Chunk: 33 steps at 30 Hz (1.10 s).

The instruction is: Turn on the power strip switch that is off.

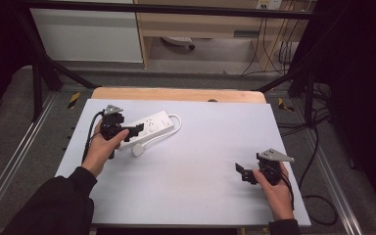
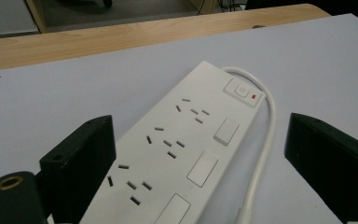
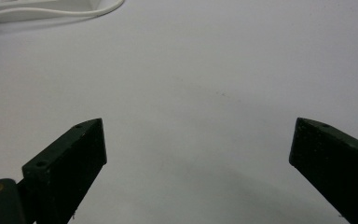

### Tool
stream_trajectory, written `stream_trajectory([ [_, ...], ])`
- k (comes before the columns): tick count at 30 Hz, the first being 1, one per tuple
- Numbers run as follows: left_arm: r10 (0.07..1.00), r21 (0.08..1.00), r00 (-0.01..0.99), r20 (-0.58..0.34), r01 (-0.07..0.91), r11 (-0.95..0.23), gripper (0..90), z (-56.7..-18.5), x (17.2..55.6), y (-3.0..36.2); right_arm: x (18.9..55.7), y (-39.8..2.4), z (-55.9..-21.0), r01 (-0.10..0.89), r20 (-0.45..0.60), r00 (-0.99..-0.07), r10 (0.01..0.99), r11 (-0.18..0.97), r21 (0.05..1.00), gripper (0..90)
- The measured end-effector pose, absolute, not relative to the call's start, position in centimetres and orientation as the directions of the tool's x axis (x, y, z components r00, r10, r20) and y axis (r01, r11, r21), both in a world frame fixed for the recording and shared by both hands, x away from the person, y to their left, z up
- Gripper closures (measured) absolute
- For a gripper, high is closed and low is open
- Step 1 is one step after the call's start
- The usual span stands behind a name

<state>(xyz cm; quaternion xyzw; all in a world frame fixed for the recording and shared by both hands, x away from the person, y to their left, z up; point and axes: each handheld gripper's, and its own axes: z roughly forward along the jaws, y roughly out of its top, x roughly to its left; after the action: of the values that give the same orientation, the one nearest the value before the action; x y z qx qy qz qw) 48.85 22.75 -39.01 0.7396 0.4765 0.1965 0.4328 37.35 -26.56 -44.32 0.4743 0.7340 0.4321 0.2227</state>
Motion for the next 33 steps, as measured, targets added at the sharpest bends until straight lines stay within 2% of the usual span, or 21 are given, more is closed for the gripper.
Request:
stream_trajectory([
  [9, 0.884, 0.808, 0.461, -0.085, 0.551, -0.209, 9.9, -39.9, 49.3, 22.2, 37.3, -26.6, -44.3, 0.505, 0.083, -0.450, 0.889, 0.176, 0.845, 4.3],
  [25, 0.879, 0.781, 0.470, -0.082, 0.578, -0.236, 10.7, -40.8, 49.6, 21.5, 37.3, -26.7, -44.2, 0.505, 0.086, -0.447, 0.890, 0.172, 0.846, 4.4],
  [29, 0.877, 0.779, 0.473, -0.079, 0.578, -0.242, 13.6, -40.9, 49.6, 21.3, 37.3, -26.8, -44.2, 0.504, 0.086, -0.445, 0.892, 0.169, 0.847, 4.4],
  [33, 0.876, 0.776, 0.478, -0.068, 0.577, -0.254, 21.9, -41.0, 49.6, 21.1, 37.3, -26.8, -44.2, 0.503, 0.083, -0.446, 0.891, 0.173, 0.847, 4.4],
])
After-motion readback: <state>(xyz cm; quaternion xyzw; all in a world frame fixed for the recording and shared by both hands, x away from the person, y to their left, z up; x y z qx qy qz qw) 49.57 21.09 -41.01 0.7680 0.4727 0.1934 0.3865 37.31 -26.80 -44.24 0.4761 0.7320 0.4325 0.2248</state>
